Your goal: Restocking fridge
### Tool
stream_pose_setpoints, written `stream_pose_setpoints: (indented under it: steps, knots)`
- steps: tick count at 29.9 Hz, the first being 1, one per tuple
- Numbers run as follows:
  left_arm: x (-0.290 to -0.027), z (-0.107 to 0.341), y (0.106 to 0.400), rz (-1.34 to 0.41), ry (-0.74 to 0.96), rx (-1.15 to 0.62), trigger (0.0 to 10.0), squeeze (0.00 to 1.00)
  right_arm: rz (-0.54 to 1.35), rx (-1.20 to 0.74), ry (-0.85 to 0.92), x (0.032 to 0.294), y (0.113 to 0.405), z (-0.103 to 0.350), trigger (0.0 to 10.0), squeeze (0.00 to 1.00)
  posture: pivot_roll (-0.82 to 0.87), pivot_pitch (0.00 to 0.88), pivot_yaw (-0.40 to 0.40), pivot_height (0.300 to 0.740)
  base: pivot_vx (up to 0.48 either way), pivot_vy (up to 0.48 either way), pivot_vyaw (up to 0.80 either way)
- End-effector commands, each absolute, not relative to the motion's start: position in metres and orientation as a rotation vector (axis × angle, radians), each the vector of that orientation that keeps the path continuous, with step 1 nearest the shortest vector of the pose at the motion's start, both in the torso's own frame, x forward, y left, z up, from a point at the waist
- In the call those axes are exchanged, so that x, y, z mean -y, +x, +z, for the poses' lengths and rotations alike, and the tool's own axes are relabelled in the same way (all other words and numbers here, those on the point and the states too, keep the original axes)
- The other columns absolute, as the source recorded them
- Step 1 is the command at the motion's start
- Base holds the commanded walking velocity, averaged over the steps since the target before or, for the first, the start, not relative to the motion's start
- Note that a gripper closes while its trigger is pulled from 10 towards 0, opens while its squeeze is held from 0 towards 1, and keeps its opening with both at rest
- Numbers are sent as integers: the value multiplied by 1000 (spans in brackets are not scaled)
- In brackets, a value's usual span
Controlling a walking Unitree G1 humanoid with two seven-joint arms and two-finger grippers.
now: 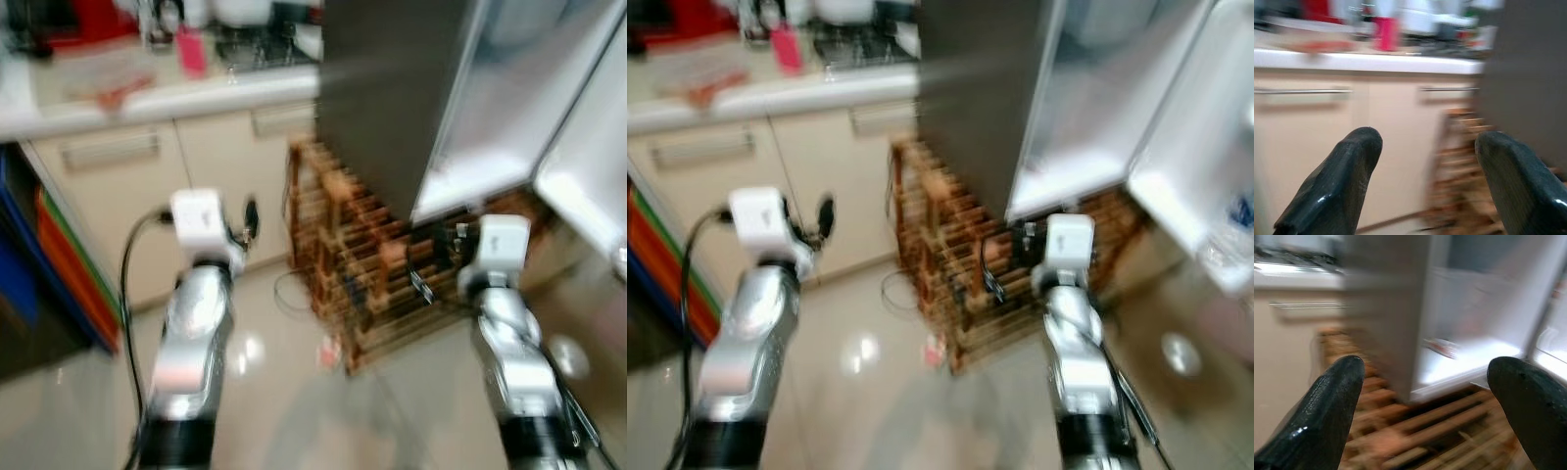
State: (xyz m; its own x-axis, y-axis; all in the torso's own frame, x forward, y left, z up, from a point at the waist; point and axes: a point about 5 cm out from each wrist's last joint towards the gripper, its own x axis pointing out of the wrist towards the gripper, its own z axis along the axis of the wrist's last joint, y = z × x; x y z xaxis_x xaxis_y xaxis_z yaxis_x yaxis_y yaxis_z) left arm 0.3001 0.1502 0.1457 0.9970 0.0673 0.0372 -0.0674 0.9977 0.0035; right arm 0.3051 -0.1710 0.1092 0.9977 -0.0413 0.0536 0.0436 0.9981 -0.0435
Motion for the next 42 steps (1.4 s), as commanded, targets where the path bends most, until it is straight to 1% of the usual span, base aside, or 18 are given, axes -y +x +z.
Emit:
stream_pose_setpoints:
  steps: [1,2,3,4,7,9,10,12,16,17,21,22,25,30,31,34,37,42]
  knots:
    - [-157,142,305,139,87,37,10000,0,-31,102,-62,176,306,117,10000,0,35,0,-74,740,0,465,738]
    - [-157,142,305,139,87,37,10000,0,-31,102,-62,176,306,117,10000,0,35,0,-74,740,0,465,738]
    - [-166,135,306,187,106,7,10000,0,-24,105,-70,176,304,117,10000,0,32,0,-78,740,0,465,738]
    - [-168,132,306,198,101,-5,10000,0,-22,103,-71,176,304,116,10000,0,32,0,-79,740,0,465,738]
    - [-168,127,307,196,117,-26,10000,0,-8,97,-71,174,303,113,10000,0,30,0,-81,740,0,155,738]
    - [-164,127,307,185,115,-23,10000,0,0,94,-72,173,303,112,10000,0,31,0,-82,740,0,0,738]
    - [-158,133,309,148,125,7,10000,0,5,94,-71,171,303,111,10000,0,36,0,-82,740,0,0,731]
    - [-157,134,309,139,129,15,10000,0,6,94,-70,171,304,111,10000,0,36,0,-82,740,0,0,731]
    - [-149,144,312,96,79,67,10000,0,18,98,-54,164,306,110,10000,0,39,0,-71,740,472,0,658]
    - [-144,148,313,60,77,91,10000,0,30,108,-74,160,306,111,10000,0,40,0,-68,740,480,0,0]
    - [-135,155,314,0,102,128,10000,0,37,115,-82,155,306,111,10000,0,48,0,-65,740,480,0,0]
    - [-130,159,314,-43,124,148,10000,0,37,117,-85,154,306,110,10000,0,53,0,-65,740,458,0,0]
    - [-127,161,315,-81,131,151,10000,0,37,110,-81,151,306,108,10000,0,56,0,-56,740,424,-87,0]
    - [-124,159,317,-118,131,144,10000,0,22,125,-78,150,309,108,10000,0,47,0,-31,740,391,-274,0]
    - [-121,160,318,-138,134,150,10000,0,12,130,-74,151,310,110,10000,0,36,0,-20,740,409,-247,0]
    - [-112,162,319,-192,151,164,10000,0,-9,132,-70,154,312,111,10000,0,25,0,-24,740,424,-82,0]
    - [-112,162,320,-196,158,164,10000,0,-17,128,-65,154,313,111,10000,0,25,0,-24,740,435,0,0]
    - [-114,159,323,-212,109,141,10000,0,-23,107,-54,156,311,107,10000,0,20,0,-42,740,450,0,0]
